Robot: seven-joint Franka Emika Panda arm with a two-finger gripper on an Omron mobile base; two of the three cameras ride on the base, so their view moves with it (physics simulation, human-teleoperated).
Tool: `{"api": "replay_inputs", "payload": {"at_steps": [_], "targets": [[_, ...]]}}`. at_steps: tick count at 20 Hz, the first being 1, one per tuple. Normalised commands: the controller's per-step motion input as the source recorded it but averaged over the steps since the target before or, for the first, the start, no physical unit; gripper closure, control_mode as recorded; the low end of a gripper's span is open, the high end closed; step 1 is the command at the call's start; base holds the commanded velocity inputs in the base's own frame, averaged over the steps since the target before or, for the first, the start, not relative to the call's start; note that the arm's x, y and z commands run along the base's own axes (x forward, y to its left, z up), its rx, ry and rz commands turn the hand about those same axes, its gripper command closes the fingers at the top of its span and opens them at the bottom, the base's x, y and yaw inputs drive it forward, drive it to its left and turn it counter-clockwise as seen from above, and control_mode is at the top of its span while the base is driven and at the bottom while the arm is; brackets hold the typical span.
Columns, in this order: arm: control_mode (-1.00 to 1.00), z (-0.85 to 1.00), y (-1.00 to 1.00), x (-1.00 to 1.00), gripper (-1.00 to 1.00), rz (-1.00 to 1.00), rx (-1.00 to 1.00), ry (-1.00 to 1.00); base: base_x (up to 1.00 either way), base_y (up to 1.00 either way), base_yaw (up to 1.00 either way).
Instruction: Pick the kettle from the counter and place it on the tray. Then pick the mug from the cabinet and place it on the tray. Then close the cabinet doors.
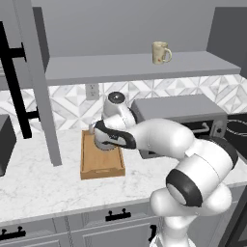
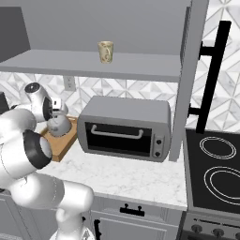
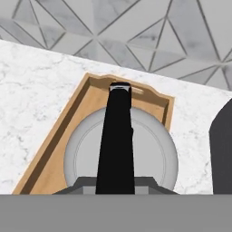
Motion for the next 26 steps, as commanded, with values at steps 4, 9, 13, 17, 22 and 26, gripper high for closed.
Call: {"api": "replay_inputs", "payload": {"at_steps": [4, 9, 13, 17, 22, 26], "targets": [[-1.0, -0.22, 0.07, 0.47, 1.0, 0.01, 0.0, 0.0, 0.0, 0.0, 0.0], [-1.0, -0.2, 0.06, 0.46, 1.0, 0.0, 0.0, 0.0, 0.0, 0.0, 0.0], [-1.0, -0.2, 0.08, 0.36, 1.0, 0.0, 0.0, 0.0, 0.0, 0.0, 0.0], [-1.0, -0.22, 0.05, 0.31, 1.0, 0.0, 0.0, 0.0, 0.0, 0.0, 0.0], [-1.0, -0.18, 0.03, 0.25, 1.0, 0.01, 0.0, 0.0, 0.0, 0.0, 0.0], [-1.0, -0.21, 0.04, 0.22, 1.0, 0.03, 0.0, 0.0, 0.0, 0.0, 0.0]]}}
